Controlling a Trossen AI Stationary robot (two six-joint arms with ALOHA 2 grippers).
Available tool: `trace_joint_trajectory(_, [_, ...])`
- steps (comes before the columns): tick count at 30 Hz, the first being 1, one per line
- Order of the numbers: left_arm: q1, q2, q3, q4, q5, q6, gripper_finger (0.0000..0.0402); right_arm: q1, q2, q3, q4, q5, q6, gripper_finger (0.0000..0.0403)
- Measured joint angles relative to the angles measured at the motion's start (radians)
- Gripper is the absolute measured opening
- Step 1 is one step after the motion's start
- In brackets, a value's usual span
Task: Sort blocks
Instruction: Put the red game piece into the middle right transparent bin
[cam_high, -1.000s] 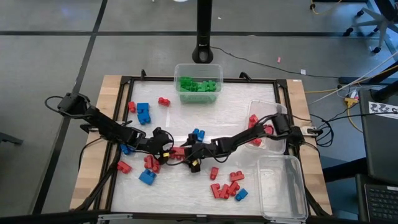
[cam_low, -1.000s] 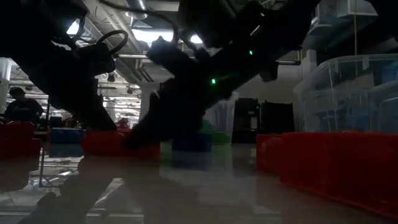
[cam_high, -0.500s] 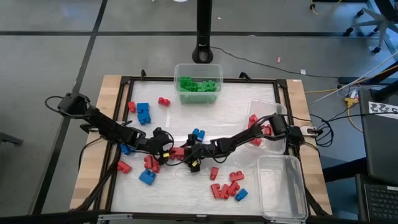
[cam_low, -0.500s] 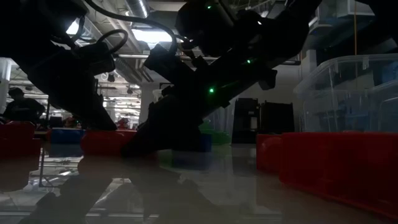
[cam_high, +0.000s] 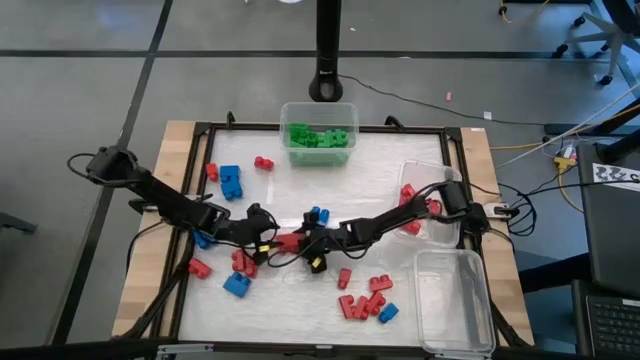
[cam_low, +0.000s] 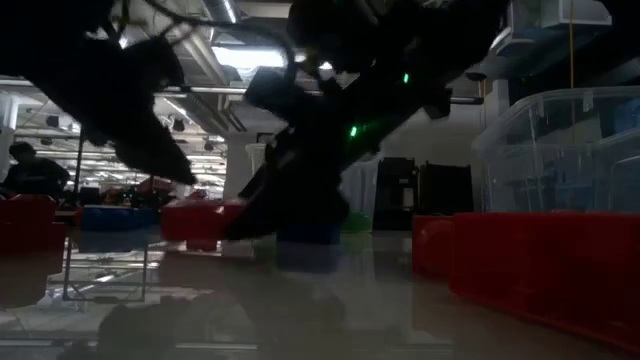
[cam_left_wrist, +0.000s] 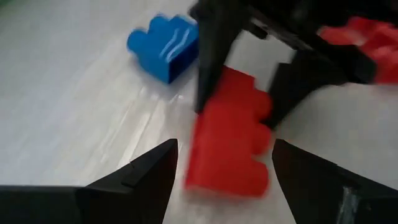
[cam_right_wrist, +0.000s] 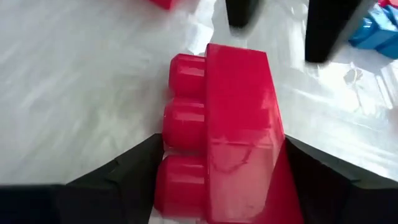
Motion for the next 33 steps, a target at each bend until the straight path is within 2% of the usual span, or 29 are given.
trace_joint_trajectory(6, [-0.031, -0.111, 0.000, -0.041, -0.008, 0.024, 0.0251, 0.000, -0.139, 0.001, -0.183, 0.052, -0.051, 0.0277])
trace_joint_trajectory(12, [-0.051, -0.131, 0.000, -0.071, -0.032, 0.023, 0.0251, 0.000, -0.326, 0.002, -0.455, 0.093, -0.033, 0.0278])
trace_joint_trajectory(15, [-0.053, -0.124, 0.000, -0.073, -0.042, 0.023, 0.0251, 0.013, -0.418, 0.002, -0.609, 0.172, -0.005, 0.0277])
trace_joint_trajectory(18, [-0.053, -0.123, 0.000, -0.077, -0.044, 0.023, 0.0251, 0.017, -0.518, 0.002, -0.784, 0.296, 0.047, 0.0276])
trace_joint_trajectory(22, [-0.053, -0.123, -0.010, -0.068, -0.045, 0.035, 0.0251, 0.029, -0.640, 0.002, -1.042, 0.443, 0.186, 0.0277])
trace_joint_trajectory(26, [-0.053, -0.122, -0.020, -0.071, -0.045, 0.034, 0.0251, 0.060, -0.743, 0.002, -1.339, 0.558, 0.411, 0.0280])
trace_joint_trajectory(31, [-0.053, -0.122, -0.022, -0.069, -0.064, 0.034, 0.0251, 0.128, -0.820, 0.002, -1.721, 0.612, 0.786, 0.0276])
trace_joint_trajectory(33, [-0.053, -0.122, -0.022, -0.069, -0.065, 0.034, 0.0251, 0.158, -0.835, -0.005, -1.774, 0.616, 0.899, 0.0279])
